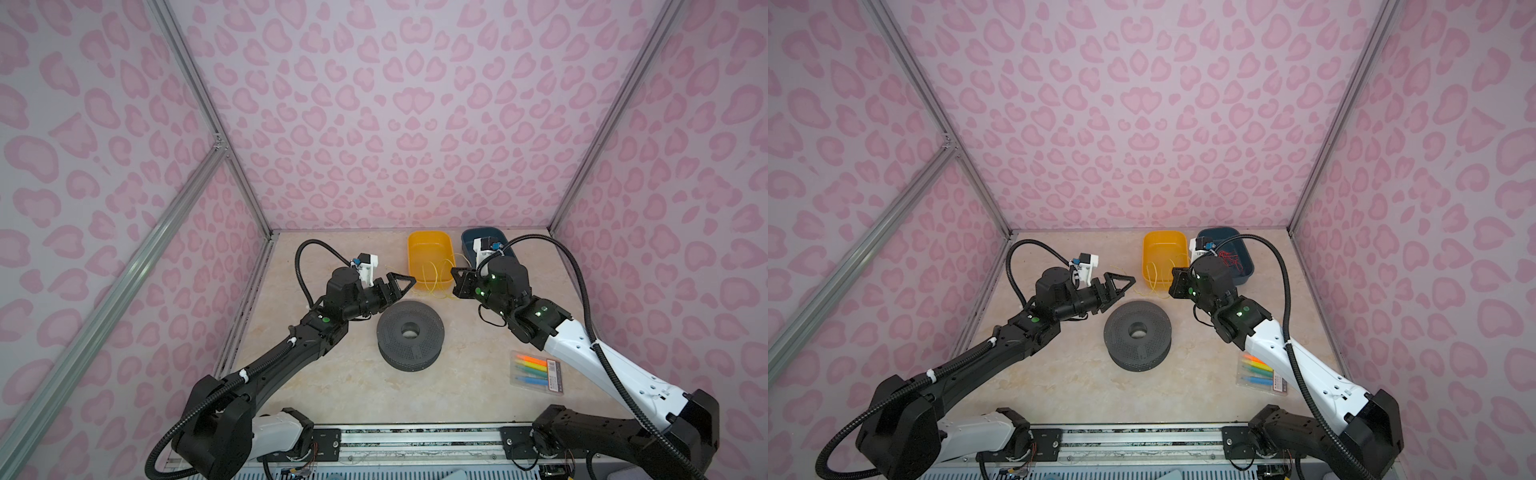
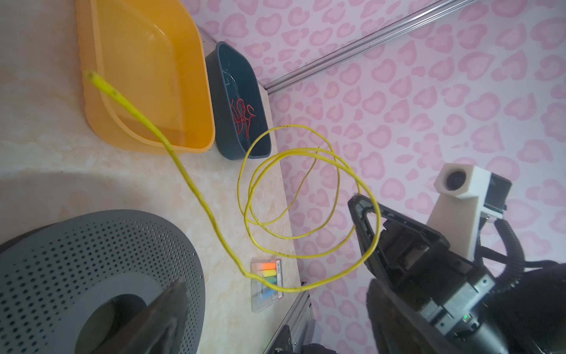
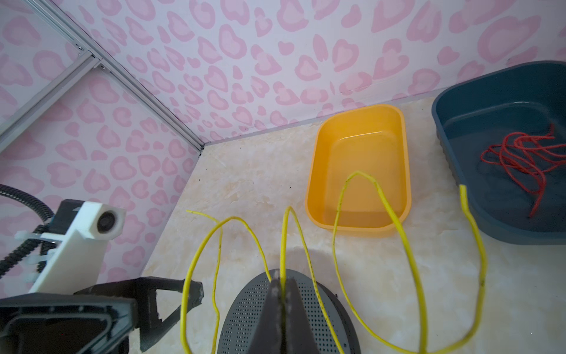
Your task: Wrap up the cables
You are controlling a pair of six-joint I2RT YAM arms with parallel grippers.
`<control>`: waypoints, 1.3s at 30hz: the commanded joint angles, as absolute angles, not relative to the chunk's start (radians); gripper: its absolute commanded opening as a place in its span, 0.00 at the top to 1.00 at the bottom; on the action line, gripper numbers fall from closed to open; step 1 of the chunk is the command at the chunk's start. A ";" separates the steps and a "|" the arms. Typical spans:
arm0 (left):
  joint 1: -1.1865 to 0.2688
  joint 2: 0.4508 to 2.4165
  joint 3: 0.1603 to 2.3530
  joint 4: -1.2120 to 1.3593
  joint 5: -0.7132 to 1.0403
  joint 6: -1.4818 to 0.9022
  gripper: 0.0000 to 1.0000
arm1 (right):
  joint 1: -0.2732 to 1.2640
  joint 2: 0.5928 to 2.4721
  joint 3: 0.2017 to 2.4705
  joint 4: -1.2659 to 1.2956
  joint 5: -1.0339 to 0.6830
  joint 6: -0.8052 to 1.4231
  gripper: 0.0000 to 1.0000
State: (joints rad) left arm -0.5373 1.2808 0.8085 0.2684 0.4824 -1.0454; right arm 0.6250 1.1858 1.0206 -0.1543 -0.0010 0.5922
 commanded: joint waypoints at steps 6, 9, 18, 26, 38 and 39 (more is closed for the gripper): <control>-0.560 1.325 0.818 0.328 0.486 -1.045 0.17 | 0.640 1.166 0.991 -0.097 -0.007 0.628 1.00; -0.561 1.340 0.826 0.334 0.482 -1.045 0.23 | 0.643 1.158 0.983 -0.091 -0.022 0.635 1.00; -0.565 1.347 0.851 0.313 0.470 -1.030 0.48 | 0.647 1.152 0.986 -0.100 -0.044 0.644 1.00; -0.563 1.323 0.830 0.284 0.448 -1.009 0.73 | 0.646 1.144 0.955 -0.102 -0.043 0.640 1.00; -0.535 1.264 0.823 0.205 0.425 -0.952 0.96 | 0.629 1.105 0.889 -0.085 0.027 0.618 1.00; -0.532 1.261 0.823 0.201 0.424 -0.947 0.96 | 0.619 1.102 0.883 -0.088 0.028 0.614 1.00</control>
State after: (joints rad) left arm -0.5377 1.2770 0.8265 0.2081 0.4335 -0.9741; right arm 0.6334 1.1095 0.8986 -0.1085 -0.0139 0.6315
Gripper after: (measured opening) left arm 0.062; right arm 0.049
